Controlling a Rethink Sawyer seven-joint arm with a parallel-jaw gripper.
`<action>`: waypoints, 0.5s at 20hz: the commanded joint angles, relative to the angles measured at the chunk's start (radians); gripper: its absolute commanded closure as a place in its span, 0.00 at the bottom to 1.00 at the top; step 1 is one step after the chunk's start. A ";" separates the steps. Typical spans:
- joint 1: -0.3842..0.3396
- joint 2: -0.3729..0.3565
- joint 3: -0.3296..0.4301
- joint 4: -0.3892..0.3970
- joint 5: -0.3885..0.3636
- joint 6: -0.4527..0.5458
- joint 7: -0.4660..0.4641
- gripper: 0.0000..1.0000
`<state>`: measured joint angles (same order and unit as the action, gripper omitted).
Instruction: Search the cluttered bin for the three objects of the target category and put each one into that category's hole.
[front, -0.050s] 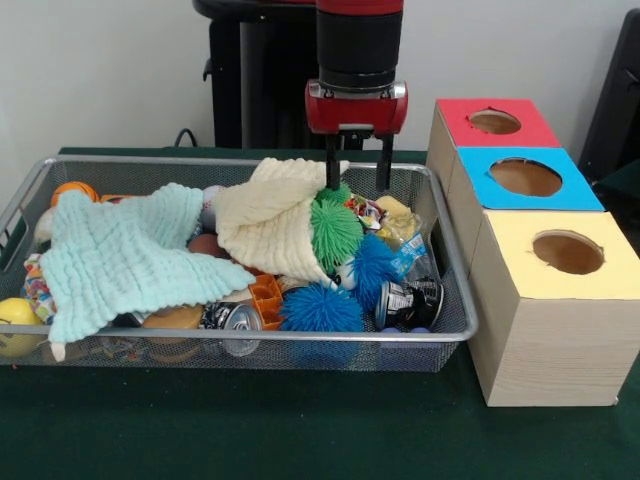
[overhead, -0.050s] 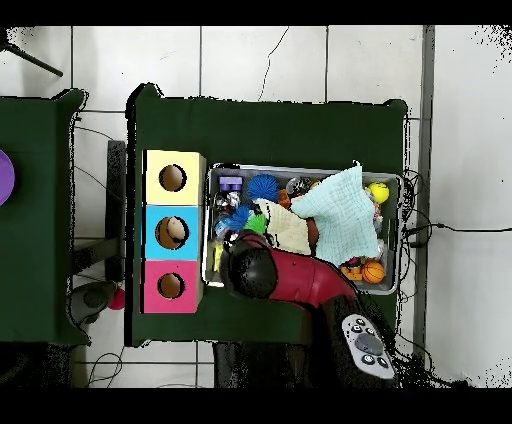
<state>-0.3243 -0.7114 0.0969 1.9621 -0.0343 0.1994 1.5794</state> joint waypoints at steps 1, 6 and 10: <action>-0.033 0.086 0.130 0.041 0.042 -0.108 0.217 0.00; -0.068 0.110 0.188 0.057 0.056 -0.162 0.245 0.00; -0.076 0.113 0.213 0.068 0.073 -0.180 0.262 0.00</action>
<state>-0.3750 -0.6424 0.1896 1.9845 -0.0133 0.0579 1.5794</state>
